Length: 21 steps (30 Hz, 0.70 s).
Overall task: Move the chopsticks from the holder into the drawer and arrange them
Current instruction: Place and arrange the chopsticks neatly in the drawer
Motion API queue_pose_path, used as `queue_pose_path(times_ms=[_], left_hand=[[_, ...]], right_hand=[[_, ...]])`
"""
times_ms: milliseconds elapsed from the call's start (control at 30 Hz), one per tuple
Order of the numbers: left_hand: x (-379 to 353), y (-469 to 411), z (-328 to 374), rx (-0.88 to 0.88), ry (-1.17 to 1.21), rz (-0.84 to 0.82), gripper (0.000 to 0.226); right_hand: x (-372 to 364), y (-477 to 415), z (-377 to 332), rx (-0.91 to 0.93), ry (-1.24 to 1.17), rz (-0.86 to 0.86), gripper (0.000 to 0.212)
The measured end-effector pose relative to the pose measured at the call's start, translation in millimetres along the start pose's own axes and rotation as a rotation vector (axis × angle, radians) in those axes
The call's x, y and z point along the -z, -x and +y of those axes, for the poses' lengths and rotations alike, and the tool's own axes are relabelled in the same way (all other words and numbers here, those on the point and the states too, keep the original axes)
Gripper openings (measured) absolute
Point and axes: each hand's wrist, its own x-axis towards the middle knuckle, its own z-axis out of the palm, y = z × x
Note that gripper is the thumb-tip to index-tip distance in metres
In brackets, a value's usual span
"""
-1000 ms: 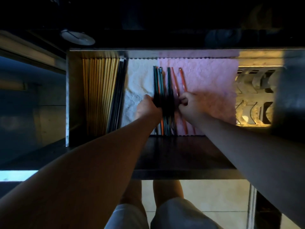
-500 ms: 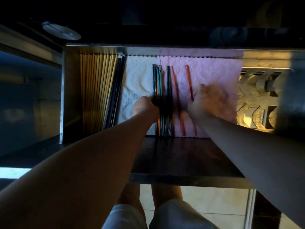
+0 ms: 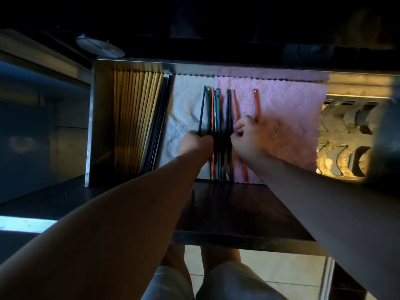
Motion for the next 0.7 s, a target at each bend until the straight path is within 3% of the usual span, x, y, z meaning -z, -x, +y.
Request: queue_pose_path(times_ms=[100, 333, 433, 600, 700], left_hand=[[-5.8, 2.9, 1.2, 0.014, 0.080, -0.010, 0.011], [-7.1, 0.0, 2.1, 0.064, 0.152, -0.014, 0.016], [-3.1, 0.7, 4.0, 0.099, 0.159, -0.010, 0.007], [0.2, 3.6, 5.0, 0.076, 0.131, -0.049, 0.030], [3.4, 6.2, 4.2, 0.085, 0.171, -0.095, 0.030]], right_hand=[[-2.2, 2.4, 0.9, -0.057, -0.045, -0.023, 0.015], [2.4, 8.0, 3.8, -0.111, -0.086, -0.058, 0.012], [1.8, 8.1, 4.9, -0.125, -0.086, -0.066, 0.013], [-0.8, 9.2, 3.5, -0.121, -0.086, -0.078, 0.012], [-0.4, 9.7, 1.2, -0.102, -0.070, -0.064, 0.015]])
